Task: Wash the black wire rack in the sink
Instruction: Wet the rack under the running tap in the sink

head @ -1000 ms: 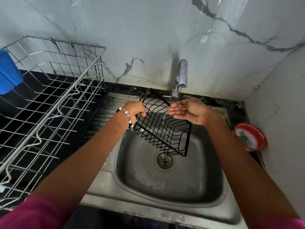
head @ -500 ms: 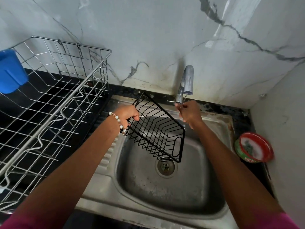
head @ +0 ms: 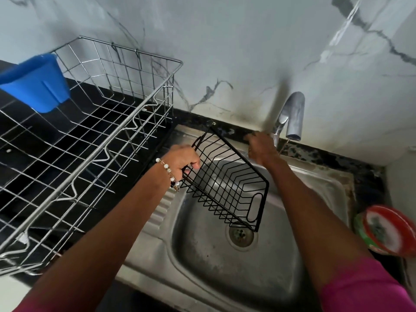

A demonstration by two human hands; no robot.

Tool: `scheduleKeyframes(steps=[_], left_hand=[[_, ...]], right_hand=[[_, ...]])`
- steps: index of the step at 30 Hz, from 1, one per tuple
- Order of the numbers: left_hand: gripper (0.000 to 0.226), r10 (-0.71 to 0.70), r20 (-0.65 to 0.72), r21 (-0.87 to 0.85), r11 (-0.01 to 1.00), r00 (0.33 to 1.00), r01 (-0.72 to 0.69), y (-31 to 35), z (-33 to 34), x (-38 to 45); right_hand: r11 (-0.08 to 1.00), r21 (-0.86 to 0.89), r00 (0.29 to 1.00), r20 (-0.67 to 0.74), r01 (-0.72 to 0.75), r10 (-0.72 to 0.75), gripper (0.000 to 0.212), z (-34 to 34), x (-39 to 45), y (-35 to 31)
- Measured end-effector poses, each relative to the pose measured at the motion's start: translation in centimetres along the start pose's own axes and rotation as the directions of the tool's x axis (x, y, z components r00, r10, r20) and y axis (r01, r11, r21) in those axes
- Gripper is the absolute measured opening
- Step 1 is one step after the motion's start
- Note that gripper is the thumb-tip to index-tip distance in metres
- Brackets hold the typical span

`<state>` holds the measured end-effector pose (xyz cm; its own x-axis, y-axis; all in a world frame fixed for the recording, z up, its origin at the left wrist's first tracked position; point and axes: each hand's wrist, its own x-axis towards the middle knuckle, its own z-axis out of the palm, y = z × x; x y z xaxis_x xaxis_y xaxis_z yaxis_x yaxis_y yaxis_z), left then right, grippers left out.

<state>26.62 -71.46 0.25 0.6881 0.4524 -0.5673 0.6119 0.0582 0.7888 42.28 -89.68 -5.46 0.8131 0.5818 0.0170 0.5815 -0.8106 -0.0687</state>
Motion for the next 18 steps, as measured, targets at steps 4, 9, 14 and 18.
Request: scheduleKeyframes(steps=[4,9,14,18], left_hand=[[0.032,-0.01,0.004,-0.004,1.0,1.0,0.01,0.0,0.5,0.0],[0.026,-0.016,0.01,0.003,1.0,1.0,0.016,0.0,1.2,-0.3],[0.023,-0.017,-0.008,-0.013,1.0,1.0,0.017,-0.1,1.9,-0.9],[0.021,-0.041,0.01,-0.016,0.999,0.999,0.042,-0.3,2.4,-1.4]], right_hand=[[0.999,-0.036,0.996,0.089,0.004,-0.001,0.038,0.6,-0.6,0.3],[0.905,0.418,0.997,0.021,-0.073,0.07,0.037,-0.8,-0.7,1.4],[0.303,0.912,0.894,0.127,-0.275,0.431,0.023,-1.8,-1.8,2.0],[-0.129,0.969,0.796,0.246,-0.209,0.553,0.013,-3.3,-3.7,2.8]])
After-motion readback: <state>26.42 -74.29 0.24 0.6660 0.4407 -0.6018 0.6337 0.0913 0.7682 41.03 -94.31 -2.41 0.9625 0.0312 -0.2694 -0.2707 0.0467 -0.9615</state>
